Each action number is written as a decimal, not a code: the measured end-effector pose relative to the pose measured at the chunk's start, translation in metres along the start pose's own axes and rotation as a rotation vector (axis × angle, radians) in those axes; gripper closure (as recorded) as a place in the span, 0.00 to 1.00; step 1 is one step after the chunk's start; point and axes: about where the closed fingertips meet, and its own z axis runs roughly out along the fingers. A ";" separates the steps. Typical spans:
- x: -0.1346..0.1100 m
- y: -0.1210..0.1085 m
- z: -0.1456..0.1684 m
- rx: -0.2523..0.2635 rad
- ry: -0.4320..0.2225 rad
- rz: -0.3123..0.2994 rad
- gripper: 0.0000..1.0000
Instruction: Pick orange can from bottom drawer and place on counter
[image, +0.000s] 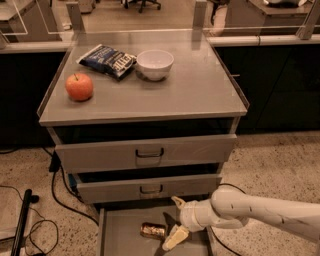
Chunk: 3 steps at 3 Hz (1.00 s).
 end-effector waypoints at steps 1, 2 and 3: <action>0.039 -0.002 0.026 -0.003 0.026 0.038 0.00; 0.086 0.000 0.068 -0.018 0.025 0.078 0.00; 0.111 0.000 0.100 -0.046 0.002 0.101 0.00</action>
Offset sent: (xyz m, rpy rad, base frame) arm -0.0089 -0.0101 -0.1581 -0.0082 0.1019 -0.0610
